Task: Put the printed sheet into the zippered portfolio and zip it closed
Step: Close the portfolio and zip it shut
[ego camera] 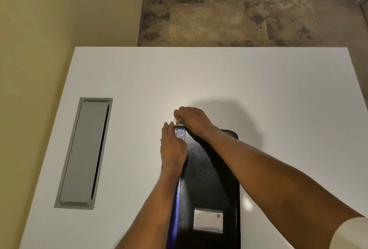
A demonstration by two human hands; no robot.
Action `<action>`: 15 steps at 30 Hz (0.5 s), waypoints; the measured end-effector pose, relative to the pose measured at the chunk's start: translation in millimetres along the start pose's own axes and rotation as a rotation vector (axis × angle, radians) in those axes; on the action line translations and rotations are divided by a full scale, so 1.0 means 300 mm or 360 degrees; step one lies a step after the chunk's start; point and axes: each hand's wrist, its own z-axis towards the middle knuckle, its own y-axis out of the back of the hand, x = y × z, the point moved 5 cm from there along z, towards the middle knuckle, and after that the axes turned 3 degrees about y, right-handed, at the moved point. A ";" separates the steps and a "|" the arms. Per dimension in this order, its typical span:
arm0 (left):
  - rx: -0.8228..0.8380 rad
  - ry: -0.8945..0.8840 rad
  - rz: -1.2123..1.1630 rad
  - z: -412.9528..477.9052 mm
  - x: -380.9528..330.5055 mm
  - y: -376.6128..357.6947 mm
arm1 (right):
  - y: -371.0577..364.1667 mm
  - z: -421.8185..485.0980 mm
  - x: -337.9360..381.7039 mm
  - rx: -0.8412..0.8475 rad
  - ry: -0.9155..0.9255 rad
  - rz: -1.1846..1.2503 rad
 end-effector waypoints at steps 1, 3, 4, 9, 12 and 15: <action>0.0003 -0.0005 -0.0023 0.007 0.017 0.001 | 0.007 -0.008 0.003 -0.0009 -0.0039 -0.0006; 0.0016 -0.0030 -0.0023 0.017 0.052 -0.003 | 0.022 -0.030 0.000 -0.0053 -0.0140 -0.0025; 0.0026 -0.0060 -0.0013 0.016 0.063 -0.002 | 0.027 -0.047 -0.004 -0.0088 -0.0217 -0.0019; 0.0034 -0.0201 -0.0016 -0.051 0.084 0.030 | 0.044 -0.246 -0.006 -0.0374 -0.0689 0.0153; 0.0059 -0.0243 0.0019 -0.147 0.078 0.060 | 0.030 -0.410 0.026 -0.0506 -0.0816 0.0246; 0.0108 -0.0221 0.0096 -0.236 0.105 0.073 | 0.005 -0.569 0.066 -0.0595 -0.0945 0.0205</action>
